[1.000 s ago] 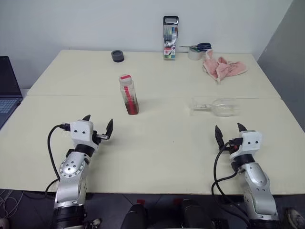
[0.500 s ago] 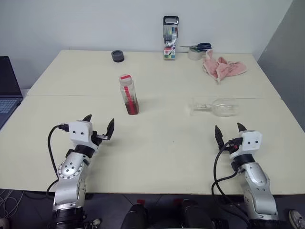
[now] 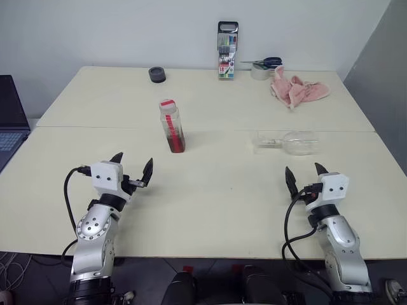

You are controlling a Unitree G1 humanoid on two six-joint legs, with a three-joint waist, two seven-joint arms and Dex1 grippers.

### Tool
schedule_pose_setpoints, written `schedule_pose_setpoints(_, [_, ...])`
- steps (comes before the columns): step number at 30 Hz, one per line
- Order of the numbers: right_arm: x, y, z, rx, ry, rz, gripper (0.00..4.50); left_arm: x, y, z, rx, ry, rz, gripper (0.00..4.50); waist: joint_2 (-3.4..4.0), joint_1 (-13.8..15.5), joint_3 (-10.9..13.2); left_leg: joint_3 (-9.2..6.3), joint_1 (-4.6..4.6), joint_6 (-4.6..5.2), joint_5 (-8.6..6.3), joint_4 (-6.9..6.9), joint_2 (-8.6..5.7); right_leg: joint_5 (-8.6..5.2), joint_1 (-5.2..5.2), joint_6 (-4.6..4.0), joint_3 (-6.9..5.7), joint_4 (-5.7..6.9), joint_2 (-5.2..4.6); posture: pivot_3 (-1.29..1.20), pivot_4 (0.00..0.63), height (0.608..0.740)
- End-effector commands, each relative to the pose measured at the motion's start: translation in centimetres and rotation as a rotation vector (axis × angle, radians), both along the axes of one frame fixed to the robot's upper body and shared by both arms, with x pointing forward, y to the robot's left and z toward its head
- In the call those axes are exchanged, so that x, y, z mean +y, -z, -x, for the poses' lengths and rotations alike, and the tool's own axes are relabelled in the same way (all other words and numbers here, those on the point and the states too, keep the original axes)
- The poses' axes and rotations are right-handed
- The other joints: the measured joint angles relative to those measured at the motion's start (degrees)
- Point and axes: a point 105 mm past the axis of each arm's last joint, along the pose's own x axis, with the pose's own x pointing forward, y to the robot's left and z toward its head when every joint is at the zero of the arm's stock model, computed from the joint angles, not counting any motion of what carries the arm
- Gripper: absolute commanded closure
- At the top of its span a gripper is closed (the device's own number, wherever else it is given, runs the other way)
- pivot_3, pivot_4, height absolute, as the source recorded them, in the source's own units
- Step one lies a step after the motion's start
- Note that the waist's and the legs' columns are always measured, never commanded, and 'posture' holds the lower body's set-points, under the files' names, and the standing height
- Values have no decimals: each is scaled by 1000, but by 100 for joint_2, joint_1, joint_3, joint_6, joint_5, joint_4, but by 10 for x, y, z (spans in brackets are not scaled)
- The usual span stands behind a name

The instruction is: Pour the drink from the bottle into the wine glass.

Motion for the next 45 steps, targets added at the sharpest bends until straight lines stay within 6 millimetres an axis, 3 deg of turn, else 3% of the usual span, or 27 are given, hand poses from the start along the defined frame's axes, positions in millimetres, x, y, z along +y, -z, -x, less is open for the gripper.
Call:
schedule_pose_setpoints(1, [4,-20,1,-76,-33,32,0,-1,-9,1,-37,27,25,17,0,0,0,0,0,0,0,0,0,0,0,0,0,0,0,0,150,740])
schedule_pose_setpoints(6, [10,-25,2,-83,-104,52,0,-3,-9,-3,-24,31,42,17,0,-1,0,0,0,0,0,0,0,0,0,0,0,0,0,0,150,740])
schedule_pose_setpoints(10, [43,-35,14,-59,-372,81,0,-8,-7,-17,38,-53,1,17,0,-2,0,-2,0,1,0,3,-1,0,1,0,-2,0,1,0,150,740])
schedule_pose_setpoints(13, [56,-52,21,-28,-536,72,0,-27,-17,-28,33,-15,-3,17,-1,0,0,-8,-2,1,0,8,-3,0,6,0,-6,0,1,0,150,740])
schedule_pose_setpoints(18, [64,-72,27,5,-667,106,0,-50,-33,-43,5,21,6,17,-3,9,0,-10,-4,1,0,16,-4,1,9,2,-9,-1,1,0,150,740])
schedule_pose_setpoints(23, [64,-78,29,21,-699,135,0,-60,-43,-53,-9,44,60,17,-4,7,0,-7,-5,1,0,16,-4,1,9,2,-7,-2,0,0,150,740])
schedule_pose_setpoints(45, [77,-90,40,62,-860,174,0,-81,-41,-87,3,-1,-6,17,-8,14,2,-7,-10,0,0,27,-8,3,9,6,-7,-2,-1,0,150,740])
